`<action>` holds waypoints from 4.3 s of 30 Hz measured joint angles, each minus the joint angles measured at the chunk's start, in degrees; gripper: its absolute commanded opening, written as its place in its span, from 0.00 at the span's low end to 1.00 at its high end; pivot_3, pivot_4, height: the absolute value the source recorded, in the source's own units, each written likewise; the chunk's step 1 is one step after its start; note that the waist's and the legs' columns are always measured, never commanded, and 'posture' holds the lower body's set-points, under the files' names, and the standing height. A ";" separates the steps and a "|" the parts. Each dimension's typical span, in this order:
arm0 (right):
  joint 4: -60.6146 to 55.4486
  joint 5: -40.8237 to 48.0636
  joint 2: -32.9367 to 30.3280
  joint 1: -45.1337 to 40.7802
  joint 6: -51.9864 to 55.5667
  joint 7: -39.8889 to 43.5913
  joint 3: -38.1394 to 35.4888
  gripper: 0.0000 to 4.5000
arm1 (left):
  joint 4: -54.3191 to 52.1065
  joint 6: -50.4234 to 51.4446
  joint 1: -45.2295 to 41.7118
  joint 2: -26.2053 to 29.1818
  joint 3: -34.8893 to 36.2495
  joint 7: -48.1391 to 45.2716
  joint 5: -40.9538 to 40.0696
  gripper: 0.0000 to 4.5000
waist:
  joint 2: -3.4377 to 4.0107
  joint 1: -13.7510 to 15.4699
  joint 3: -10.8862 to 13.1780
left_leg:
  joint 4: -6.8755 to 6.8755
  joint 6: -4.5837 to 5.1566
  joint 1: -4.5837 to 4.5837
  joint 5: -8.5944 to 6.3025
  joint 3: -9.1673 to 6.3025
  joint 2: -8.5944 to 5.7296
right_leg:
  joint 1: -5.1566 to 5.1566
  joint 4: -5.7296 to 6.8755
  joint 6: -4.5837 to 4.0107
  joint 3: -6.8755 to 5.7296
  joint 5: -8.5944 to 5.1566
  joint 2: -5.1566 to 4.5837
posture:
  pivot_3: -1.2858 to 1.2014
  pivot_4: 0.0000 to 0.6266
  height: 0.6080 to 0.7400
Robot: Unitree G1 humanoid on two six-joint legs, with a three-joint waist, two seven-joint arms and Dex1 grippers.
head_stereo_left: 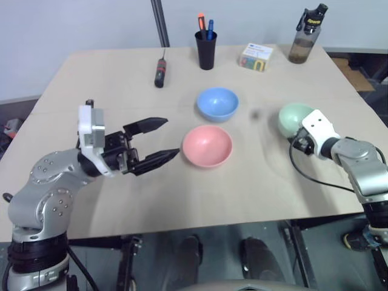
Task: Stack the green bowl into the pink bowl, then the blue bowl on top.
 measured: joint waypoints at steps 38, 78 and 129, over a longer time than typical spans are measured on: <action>-12.70 17.89 13.12 -11.41 -6.25 20.69 4.53 0.99 | -7.62 -0.67 14.25 -0.19 9.93 10.81 -4.65 1.00 | 0.07 -0.02 0.07 | -0.31 -0.03 0.01 -0.01 -0.04 0.09 | -0.07 -0.29 0.00 -0.04 0.00 0.06 | 0.52 0.24 1.00; 77.54 -27.10 26.49 -44.02 -68.00 2.45 15.30 0.02 | -21.09 -6.29 28.87 -9.78 15.17 31.96 -7.69 1.00 | 0.10 -1.76 0.14 | -0.78 -0.14 0.10 0.06 0.30 0.13 | -0.37 -0.32 -0.13 0.43 0.09 0.21 | 0.52 0.24 1.00; -20.76 21.62 -4.90 24.73 -6.23 28.99 -29.37 0.97 | -3.83 -7.65 36.17 4.76 21.41 -0.49 -1.28 1.00 | 0.03 0.46 0.10 | -0.62 -0.11 0.07 -0.07 0.81 0.53 | -0.36 -0.59 0.03 0.52 -0.03 0.21 | 0.52 0.24 1.00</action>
